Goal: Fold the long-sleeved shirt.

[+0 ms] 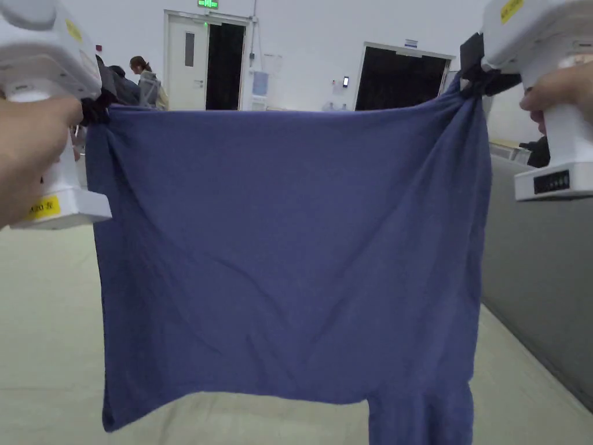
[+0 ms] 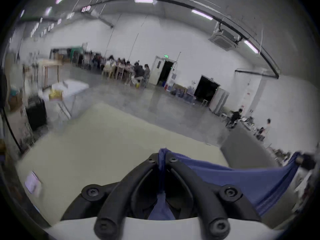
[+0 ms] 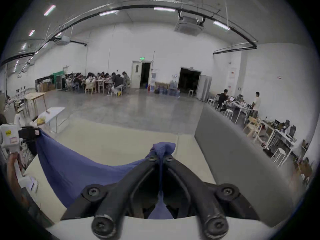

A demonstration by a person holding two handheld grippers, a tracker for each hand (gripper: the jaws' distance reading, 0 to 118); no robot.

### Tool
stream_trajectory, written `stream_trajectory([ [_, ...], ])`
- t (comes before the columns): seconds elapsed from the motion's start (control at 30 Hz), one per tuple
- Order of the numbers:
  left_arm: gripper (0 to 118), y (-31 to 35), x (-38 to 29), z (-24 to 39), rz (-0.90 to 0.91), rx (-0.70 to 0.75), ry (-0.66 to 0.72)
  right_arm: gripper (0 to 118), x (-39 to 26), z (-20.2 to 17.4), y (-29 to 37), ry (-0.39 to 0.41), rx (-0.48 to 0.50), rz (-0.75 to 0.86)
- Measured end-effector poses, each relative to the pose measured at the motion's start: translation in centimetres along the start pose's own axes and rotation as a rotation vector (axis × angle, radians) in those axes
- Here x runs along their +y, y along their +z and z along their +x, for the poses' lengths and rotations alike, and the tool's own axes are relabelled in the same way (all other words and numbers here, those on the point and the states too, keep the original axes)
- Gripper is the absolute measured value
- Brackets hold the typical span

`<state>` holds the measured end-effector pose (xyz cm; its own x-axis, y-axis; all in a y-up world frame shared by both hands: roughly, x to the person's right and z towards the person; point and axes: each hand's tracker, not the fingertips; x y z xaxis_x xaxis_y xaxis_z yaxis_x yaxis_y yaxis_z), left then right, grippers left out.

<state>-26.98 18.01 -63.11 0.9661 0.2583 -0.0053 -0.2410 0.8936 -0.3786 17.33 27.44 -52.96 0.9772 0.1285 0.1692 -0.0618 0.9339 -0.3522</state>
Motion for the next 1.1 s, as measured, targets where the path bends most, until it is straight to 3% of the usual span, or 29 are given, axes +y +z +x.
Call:
stream_trajectory([
  [0.07, 0, 0.3, 2.9, 0.6, 0.053, 0.022, -0.046, 0, 3.0, -0.3, -0.1, 0.014, -0.022, 0.046],
  [0.23, 0, 1.7, 8.2, 1.7, 0.064, 0.022, 0.001, 0, 9.6, -0.6, -0.1, -0.025, -0.051, 0.108],
  [0.33, 0, 2.8, 10.5, 2.8, 0.124, 0.015, -0.022, 0, 12.3, -0.9, 0.3, 0.011, -0.081, 0.17],
  [0.47, 0, 2.3, 12.8, 3.8, 0.161, -0.019, -0.03, 0, 13.6, -1.1, 0.3, 0.036, -0.171, 0.25],
  [0.63, 0, -0.4, 12.8, 4.3, 0.156, -0.021, -0.077, 0, 13.6, 0.1, -2.9, 0.019, -0.167, 0.176],
  [0.73, 0, -2.5, 10.7, 3.8, 0.113, -0.029, -0.1, 0, 9.9, 0.2, -5.2, 0.077, -0.162, 0.092],
  [0.87, 0, -6.3, 5.5, 2.5, -0.02, -0.043, -0.122, 0, 2.1, 0.1, -10.0, 0.083, -0.112, -0.056],
  [0.97, 0, -9.3, -0.8, 1.1, -0.145, -0.031, -0.186, 0, -6.9, -0.5, -13.8, 0.136, -0.088, -0.181],
  [1.1, 0, -12.1, -9.1, -1.1, -0.294, -0.02, -0.252, 0, -18.6, -1.0, -16.5, 0.115, -0.008, -0.34],
])
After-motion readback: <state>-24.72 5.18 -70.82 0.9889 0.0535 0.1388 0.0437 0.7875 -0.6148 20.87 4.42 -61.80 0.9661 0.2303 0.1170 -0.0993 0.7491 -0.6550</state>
